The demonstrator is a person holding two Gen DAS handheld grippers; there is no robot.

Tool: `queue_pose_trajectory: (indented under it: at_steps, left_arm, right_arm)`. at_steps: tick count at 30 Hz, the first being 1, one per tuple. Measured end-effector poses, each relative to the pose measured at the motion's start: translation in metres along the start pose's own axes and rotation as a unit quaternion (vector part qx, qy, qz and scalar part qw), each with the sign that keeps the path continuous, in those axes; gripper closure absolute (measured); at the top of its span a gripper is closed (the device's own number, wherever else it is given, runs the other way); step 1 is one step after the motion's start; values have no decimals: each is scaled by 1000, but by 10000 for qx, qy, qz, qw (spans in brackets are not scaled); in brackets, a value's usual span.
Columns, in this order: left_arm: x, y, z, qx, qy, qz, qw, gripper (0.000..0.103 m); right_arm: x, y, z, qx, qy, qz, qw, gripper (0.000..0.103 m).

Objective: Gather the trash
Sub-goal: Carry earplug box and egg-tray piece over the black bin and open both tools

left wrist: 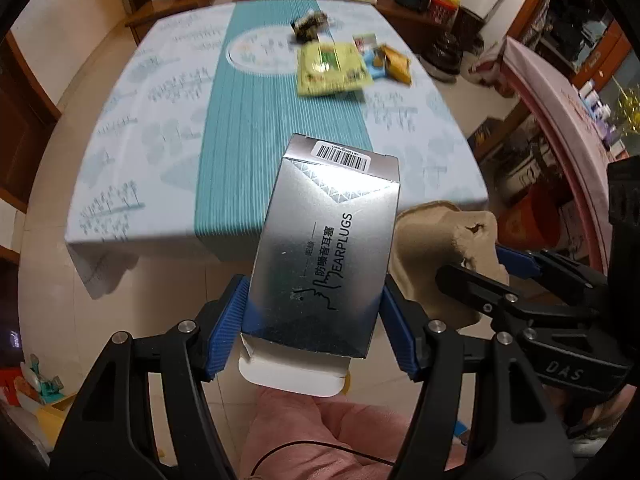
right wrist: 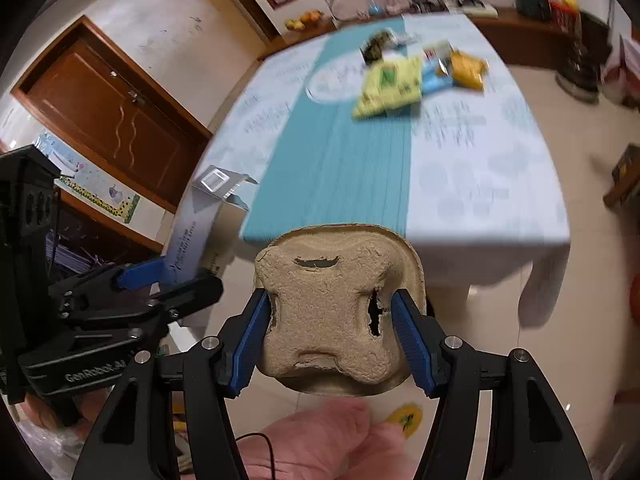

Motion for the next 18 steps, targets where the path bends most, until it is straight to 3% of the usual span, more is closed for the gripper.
queue_pose_trajectory:
  at_steps: [6,18]
  left_arm:
    - [18,29,-45,374,29,11,9993,41]
    - [60,91,-197,940,94,-219,9953,40]
  right_arm:
    - [-21,45,-61,450,38,-415,9981,41]
    - [-51,117,-228,1000,532,-658,9914,40]
Point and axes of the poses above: each gripper's, at about its wrist camera, not at the fingertips, and z roughly against the way its jaws point, x to its left, y to its underside, the point moved 8 cm from there along -z, roughly the way its jaws point, and after that the axes turned 10 degrees about y, right-handed, at the moved point
